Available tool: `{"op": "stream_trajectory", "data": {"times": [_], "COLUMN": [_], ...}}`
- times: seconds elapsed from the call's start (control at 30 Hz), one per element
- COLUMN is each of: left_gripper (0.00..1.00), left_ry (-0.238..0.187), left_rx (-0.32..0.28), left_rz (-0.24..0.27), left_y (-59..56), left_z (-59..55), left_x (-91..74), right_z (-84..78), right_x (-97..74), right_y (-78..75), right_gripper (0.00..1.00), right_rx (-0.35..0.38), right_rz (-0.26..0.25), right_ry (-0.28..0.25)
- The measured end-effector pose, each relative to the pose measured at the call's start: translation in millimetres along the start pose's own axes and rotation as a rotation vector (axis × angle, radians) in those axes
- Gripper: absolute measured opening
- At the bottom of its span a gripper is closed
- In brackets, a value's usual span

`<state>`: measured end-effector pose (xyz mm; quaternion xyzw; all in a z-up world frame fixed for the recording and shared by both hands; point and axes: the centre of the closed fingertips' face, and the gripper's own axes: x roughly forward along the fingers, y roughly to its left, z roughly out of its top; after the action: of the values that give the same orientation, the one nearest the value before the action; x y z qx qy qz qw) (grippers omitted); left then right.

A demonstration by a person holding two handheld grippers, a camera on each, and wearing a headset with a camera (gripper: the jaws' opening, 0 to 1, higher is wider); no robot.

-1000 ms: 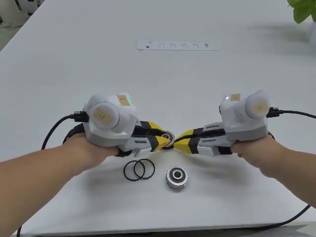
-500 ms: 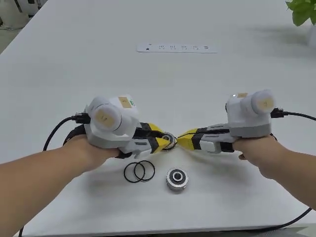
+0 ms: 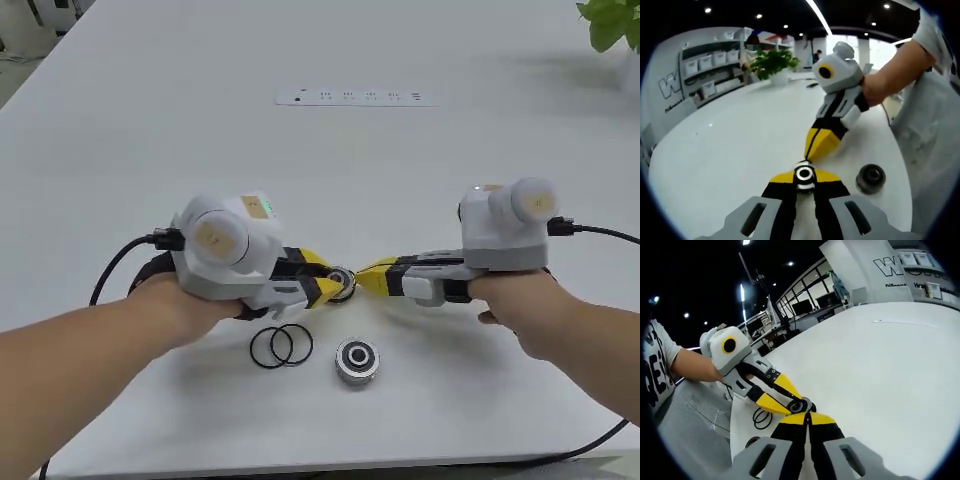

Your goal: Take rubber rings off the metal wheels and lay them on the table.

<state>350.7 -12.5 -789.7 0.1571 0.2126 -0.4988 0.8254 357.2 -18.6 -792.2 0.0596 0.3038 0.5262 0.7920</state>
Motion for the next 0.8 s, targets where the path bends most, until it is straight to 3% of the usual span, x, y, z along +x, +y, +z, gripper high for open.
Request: {"op": "stream_trajectory", "data": {"times": [0.8], "left_gripper": [0.11], "left_ry": [0.024], "left_rx": [0.027], "left_rz": [0.011], "left_y": [4.3], "left_z": [-3.1], "left_x": [1.3], "right_z": [2.8], "right_x": [1.9], "right_y": [8.5], "right_gripper": [0.00], "right_rx": [0.083], "right_rz": [0.037], "right_ry": [-0.007]}}
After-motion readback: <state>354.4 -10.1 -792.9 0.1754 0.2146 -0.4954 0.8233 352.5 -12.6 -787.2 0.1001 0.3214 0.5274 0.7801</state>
